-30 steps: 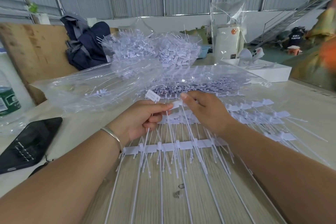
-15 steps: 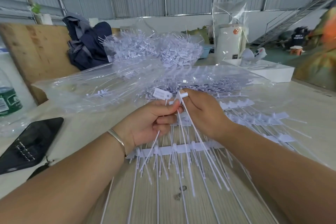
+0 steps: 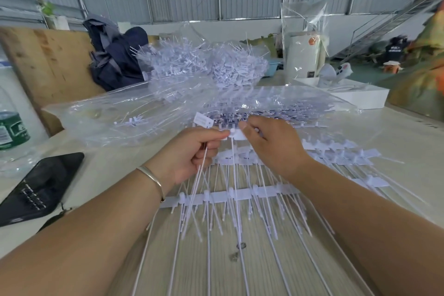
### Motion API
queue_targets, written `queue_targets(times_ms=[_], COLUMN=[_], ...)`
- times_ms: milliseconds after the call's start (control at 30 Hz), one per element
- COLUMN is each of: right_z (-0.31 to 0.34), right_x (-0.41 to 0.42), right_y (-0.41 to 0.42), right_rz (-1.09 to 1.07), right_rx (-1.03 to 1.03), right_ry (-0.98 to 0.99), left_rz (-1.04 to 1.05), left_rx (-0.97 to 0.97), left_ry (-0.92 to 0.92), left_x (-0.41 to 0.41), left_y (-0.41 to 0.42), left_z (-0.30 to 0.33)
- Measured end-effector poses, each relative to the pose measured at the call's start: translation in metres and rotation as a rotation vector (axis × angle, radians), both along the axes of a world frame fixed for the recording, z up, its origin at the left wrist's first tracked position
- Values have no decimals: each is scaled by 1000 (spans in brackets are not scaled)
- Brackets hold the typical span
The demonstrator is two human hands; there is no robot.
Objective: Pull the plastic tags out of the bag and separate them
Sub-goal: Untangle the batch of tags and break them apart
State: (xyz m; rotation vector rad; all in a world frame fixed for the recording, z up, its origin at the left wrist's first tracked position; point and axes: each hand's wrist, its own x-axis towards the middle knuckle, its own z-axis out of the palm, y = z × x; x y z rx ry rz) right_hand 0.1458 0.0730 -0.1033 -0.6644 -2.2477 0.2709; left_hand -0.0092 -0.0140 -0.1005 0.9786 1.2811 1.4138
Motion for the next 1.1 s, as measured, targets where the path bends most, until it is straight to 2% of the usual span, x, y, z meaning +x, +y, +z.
queue_targets(times_ms=[167, 300, 467, 533, 667, 900, 967, 1033, 1100], right_z=[-1, 1, 2, 0, -5, -1, 3, 6, 5], right_x=[2, 4, 9, 6, -3, -2, 1, 3, 3], right_y=[3, 5, 7, 5, 0, -5, -8, -10, -9], right_rz=[49, 9, -50, -82, -134, -206, -200, -210, -227], right_rx=[-65, -7, 143, 191, 318, 357, 379, 358, 309], right_ry=[-41, -42, -214, -265, -365, -404, -374, -275, -216], left_rz=[-31, -111, -99, -46, 142, 460, 520, 486, 398], left_rx=[11, 5, -123, -142, -130, -105, -169, -189, -118], left_ry=[132, 207, 452, 593, 1006, 1386, 1405, 1253, 1055], left_x=[-4, -3, 2, 3, 12, 22, 10, -5, -10], left_y=[-3, -5, -4, -2, 4, 4, 0, -1, 0], left_z=[5, 9, 3, 3, 4, -5, -5, -5, -5])
